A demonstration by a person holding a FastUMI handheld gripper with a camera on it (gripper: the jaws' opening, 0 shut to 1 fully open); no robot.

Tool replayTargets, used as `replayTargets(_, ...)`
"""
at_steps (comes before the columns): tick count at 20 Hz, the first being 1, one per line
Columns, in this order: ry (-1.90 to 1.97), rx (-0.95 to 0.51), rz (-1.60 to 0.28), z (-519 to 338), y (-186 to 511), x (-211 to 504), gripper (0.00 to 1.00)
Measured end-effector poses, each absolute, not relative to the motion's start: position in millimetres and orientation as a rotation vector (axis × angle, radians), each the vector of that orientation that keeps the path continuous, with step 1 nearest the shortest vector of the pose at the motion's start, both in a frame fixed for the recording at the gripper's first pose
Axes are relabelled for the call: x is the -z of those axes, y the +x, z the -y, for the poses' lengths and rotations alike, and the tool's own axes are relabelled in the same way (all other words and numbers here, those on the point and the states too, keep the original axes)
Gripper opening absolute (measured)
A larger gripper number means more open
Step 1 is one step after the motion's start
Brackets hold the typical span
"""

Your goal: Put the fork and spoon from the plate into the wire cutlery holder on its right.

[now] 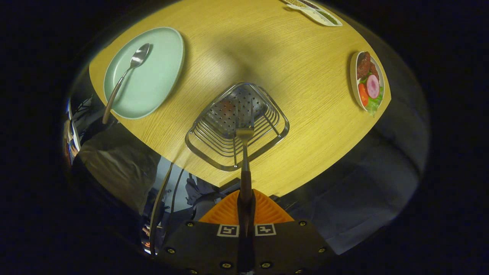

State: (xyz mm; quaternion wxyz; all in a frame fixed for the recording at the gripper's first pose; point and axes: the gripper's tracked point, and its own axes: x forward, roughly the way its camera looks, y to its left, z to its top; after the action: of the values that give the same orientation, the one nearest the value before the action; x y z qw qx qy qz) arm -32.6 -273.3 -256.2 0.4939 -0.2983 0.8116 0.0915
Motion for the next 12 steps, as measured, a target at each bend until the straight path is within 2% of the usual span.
replayTargets(2, -0.713, -0.217, -1.979, 270, -28, 261, 0.01)
replayTargets(3, -0.702, -0.212, -1.989, 268, -26, 263, 0.05)
replayTargets(12, -0.631, -0.196, -1.968, 263, -14, 256, 0.13)
